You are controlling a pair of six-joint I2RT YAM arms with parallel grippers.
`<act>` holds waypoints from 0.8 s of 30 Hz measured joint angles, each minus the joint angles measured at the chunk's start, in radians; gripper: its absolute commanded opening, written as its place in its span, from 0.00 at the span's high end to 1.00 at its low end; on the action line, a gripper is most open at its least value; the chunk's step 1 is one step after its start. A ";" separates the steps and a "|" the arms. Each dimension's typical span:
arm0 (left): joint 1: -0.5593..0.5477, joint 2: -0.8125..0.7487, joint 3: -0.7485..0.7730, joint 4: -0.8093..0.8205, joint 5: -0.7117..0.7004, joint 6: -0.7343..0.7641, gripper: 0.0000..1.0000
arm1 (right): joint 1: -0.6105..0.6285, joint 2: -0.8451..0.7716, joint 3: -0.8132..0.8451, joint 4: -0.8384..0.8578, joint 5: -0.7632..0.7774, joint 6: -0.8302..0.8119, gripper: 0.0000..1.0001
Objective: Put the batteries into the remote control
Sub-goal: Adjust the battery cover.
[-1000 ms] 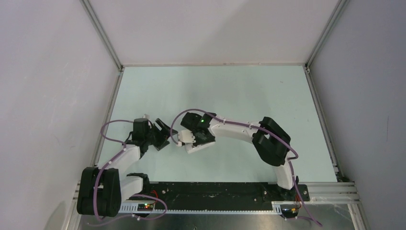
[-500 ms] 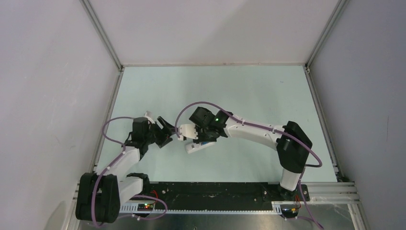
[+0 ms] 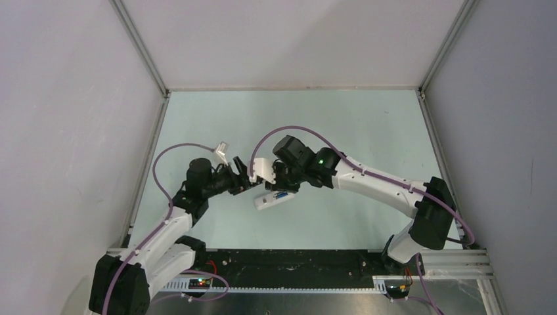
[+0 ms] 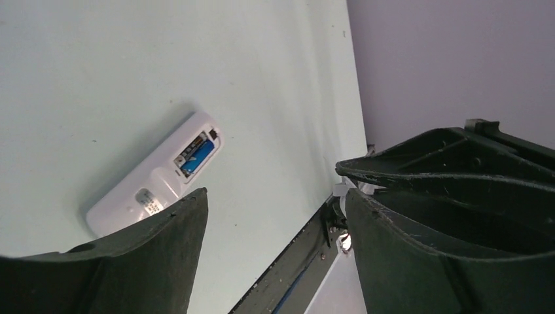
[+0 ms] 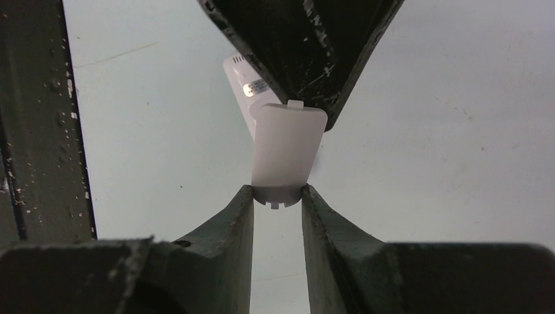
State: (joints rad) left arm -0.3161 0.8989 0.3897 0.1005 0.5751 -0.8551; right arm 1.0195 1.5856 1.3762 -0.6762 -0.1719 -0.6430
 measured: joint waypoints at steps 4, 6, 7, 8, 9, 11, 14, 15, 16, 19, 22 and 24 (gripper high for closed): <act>-0.008 -0.018 0.000 0.018 0.014 -0.002 0.15 | -0.010 -0.011 0.000 0.010 -0.031 0.015 0.87; -0.009 -0.021 0.000 0.026 0.015 -0.003 0.14 | -0.015 -0.012 -0.001 0.013 -0.043 0.019 0.88; -0.009 -0.023 0.000 0.027 0.013 -0.006 0.14 | -0.017 -0.013 -0.001 0.014 -0.048 0.022 0.88; -0.009 -0.023 0.000 0.029 0.012 -0.009 0.14 | -0.019 -0.013 -0.001 0.016 -0.055 0.023 0.87; -0.009 -0.023 0.000 0.031 0.010 -0.011 0.14 | -0.021 -0.013 -0.001 0.016 -0.058 0.023 0.87; -0.009 -0.023 0.000 0.034 0.000 -0.020 0.14 | -0.023 -0.013 -0.001 0.016 -0.062 0.023 0.87; -0.009 -0.020 0.000 0.036 -0.023 -0.042 0.17 | -0.025 -0.013 -0.002 0.014 -0.063 0.023 0.88; -0.009 -0.017 0.000 0.040 -0.031 -0.053 0.17 | -0.025 -0.013 -0.002 0.014 -0.063 0.023 0.88; -0.009 -0.014 0.000 0.042 -0.037 -0.062 0.19 | -0.025 -0.013 -0.002 0.013 -0.063 0.023 0.88; -0.009 -0.003 0.000 0.047 -0.054 -0.087 0.22 | -0.025 -0.013 -0.003 0.011 -0.063 0.023 0.88; -0.009 0.003 0.000 0.048 -0.060 -0.107 0.25 | -0.025 -0.011 -0.004 0.009 -0.063 0.023 0.88; -0.010 0.004 0.000 0.048 -0.059 -0.116 0.25 | -0.024 -0.007 -0.005 0.008 -0.063 0.022 0.88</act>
State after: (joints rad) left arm -0.3256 0.9028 0.3897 0.1486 0.5159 -0.9714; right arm 0.9951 1.5787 1.3716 -0.6678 -0.2352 -0.6209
